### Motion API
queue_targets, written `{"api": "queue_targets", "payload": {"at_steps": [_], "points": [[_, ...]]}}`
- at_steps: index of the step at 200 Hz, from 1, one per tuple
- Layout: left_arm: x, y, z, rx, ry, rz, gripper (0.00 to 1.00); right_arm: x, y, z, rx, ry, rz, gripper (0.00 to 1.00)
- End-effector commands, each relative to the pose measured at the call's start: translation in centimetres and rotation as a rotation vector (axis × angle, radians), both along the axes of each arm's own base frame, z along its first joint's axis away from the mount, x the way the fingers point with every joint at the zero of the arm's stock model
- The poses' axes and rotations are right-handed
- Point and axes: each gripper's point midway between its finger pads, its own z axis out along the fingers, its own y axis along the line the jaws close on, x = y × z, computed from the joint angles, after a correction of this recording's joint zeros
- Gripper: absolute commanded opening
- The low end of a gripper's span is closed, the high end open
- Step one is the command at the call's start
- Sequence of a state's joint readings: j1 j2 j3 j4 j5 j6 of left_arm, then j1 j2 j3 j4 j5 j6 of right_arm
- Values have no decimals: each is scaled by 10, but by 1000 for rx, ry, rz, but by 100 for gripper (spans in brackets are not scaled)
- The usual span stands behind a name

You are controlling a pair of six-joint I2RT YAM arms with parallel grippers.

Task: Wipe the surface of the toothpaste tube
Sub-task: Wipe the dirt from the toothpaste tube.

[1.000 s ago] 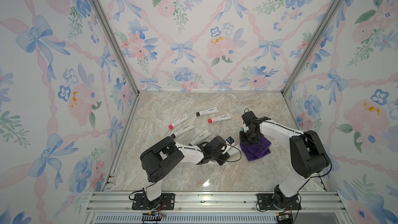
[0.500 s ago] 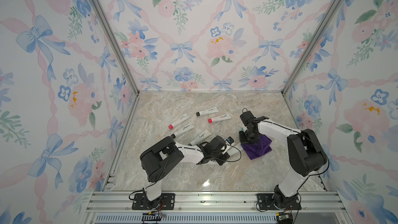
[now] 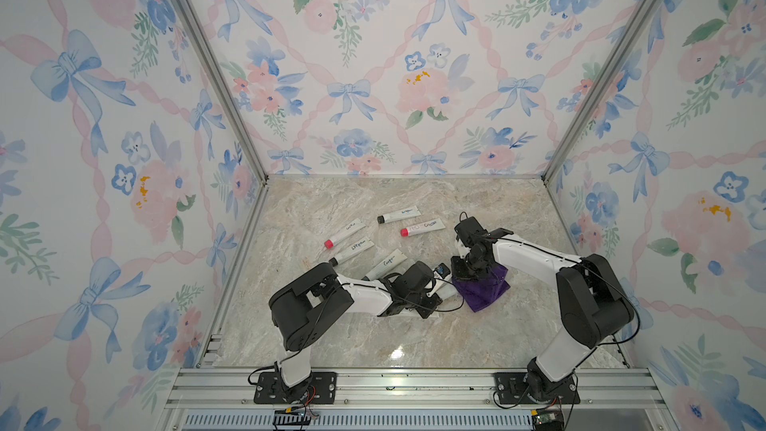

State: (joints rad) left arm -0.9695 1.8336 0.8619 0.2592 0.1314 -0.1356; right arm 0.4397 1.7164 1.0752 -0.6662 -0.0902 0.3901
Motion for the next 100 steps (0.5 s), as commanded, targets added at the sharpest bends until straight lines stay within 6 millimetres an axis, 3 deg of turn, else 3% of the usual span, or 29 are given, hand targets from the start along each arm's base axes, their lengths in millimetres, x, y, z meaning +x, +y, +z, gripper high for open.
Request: {"api": "queue_targets", "payload": {"at_steps": [1, 26, 53, 100], "points": [[2, 4, 1, 0, -1, 22, 18, -10, -47, -34, -155, 102, -69, 17], [3, 4, 0, 3, -1, 25, 18, 0, -66, -29, -177, 77, -118, 17], [3, 3, -1, 4, -1, 22, 18, 4, -67, -25, -172, 68, -122, 17], [3, 4, -2, 7, -1, 24, 18, -13, -20, -17, -32, 78, -42, 17]]}}
